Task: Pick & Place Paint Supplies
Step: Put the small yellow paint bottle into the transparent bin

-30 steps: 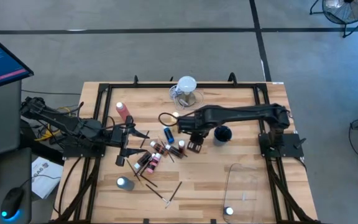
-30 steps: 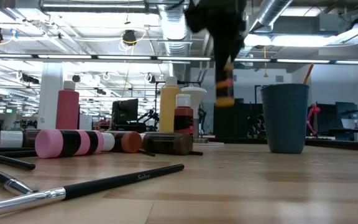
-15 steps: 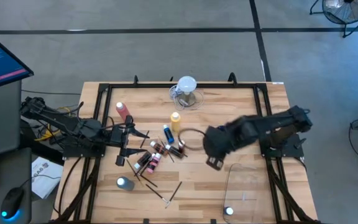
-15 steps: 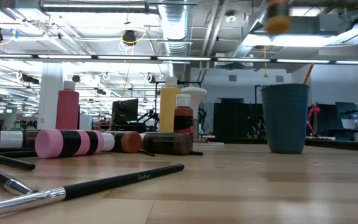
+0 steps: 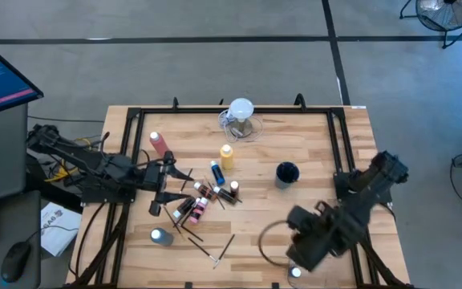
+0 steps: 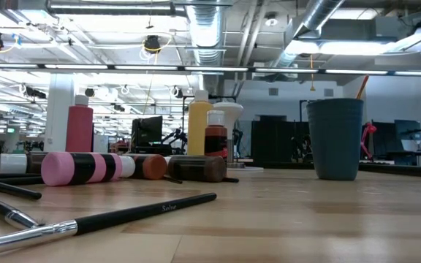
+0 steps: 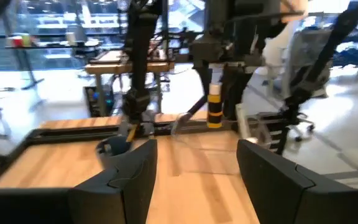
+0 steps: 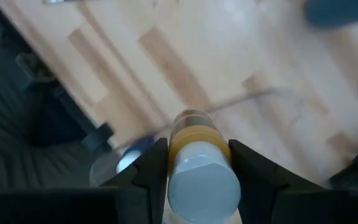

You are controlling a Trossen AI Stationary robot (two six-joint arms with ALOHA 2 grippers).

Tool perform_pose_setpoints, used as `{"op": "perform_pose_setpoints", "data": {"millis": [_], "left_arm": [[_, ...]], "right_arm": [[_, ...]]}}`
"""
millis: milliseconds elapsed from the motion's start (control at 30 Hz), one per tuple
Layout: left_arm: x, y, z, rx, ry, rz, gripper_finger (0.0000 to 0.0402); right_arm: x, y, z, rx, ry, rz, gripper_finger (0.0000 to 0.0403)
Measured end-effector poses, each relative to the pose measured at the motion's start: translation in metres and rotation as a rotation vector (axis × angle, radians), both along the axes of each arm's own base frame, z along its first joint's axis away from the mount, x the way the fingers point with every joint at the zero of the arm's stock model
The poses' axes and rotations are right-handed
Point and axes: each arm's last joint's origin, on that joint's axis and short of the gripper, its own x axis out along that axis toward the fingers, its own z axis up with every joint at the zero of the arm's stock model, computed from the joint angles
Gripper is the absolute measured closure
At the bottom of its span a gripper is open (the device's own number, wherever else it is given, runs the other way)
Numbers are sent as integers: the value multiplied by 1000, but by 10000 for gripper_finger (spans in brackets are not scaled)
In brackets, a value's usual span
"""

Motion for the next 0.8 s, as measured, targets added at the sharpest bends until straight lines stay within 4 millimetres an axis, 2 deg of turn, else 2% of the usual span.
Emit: {"op": "perform_pose_setpoints", "data": {"millis": [133,433,667,800], "left_arm": [[5,-9,-2,-5,-4,-32,192],[5,-15,1,27,-54,-60,192],[2,-13,5,82,-97,-55,192],[1,-11,9,87,-129,-43,192]], "right_arm": [[-12,26,-15,4,54,-50,272],[-34,65,-34,82,169,-150,272],[-45,78,-35,108,116,-195,272],[-39,85,-49,75,121,-203,272]]}}
